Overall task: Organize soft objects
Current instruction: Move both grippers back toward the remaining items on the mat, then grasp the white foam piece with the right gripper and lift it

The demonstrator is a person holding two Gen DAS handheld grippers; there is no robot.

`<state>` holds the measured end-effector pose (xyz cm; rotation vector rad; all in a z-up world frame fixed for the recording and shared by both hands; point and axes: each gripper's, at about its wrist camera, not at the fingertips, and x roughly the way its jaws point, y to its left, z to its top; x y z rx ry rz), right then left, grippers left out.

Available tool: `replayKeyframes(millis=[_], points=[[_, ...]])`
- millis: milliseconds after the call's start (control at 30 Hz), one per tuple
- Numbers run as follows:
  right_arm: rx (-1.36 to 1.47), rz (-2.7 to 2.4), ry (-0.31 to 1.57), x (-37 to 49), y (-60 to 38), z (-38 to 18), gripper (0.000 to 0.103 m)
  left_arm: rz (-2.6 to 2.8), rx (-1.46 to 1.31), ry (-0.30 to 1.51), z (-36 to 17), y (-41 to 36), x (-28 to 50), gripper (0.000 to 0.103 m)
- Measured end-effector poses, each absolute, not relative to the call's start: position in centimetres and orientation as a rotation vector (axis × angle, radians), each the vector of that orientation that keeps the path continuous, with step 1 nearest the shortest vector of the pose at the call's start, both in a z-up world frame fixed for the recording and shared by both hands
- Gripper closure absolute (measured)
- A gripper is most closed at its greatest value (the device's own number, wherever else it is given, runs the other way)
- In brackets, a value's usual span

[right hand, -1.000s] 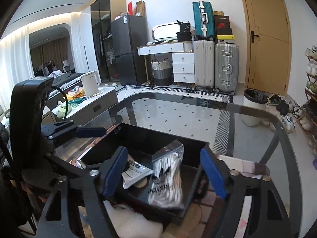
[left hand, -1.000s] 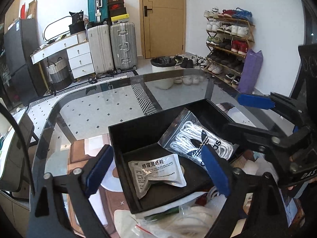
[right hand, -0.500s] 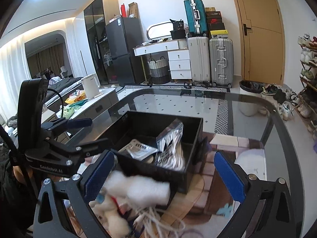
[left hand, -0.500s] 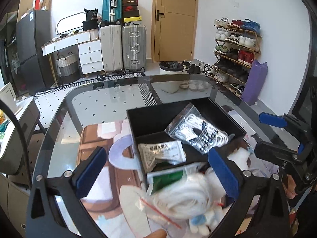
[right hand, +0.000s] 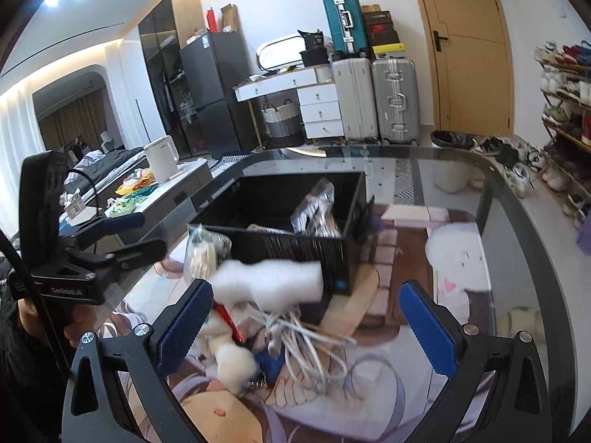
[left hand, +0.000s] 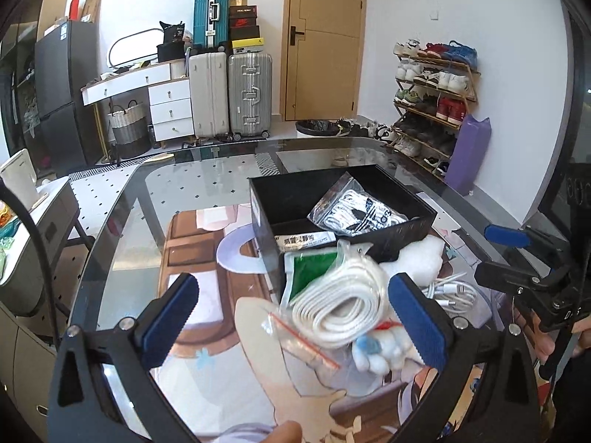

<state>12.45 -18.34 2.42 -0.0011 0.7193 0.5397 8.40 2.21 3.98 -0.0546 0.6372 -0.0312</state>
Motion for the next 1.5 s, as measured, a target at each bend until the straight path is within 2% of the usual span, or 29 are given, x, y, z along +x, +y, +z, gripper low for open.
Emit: replayKeyframes(millis=[233, 667, 1500], points=[[-0.025, 0.524, 0.738, 10.9, -18.1, 1.8, 0.001, -0.017, -0.084, 0.615, 2.7, 2.6, 6.9, 0.0], [-0.055, 0.545, 0.764, 10.9, -16.3, 0.9, 0.001, 0.012, 0.049, 0.632, 0.8, 1.2, 6.4, 0.0], [-0.163, 0.518, 0.84, 15.6, -14.0, -0.3, 0.001, -0.05, -0.092, 0.713, -0.1, 3.0, 7.6, 0.0]])
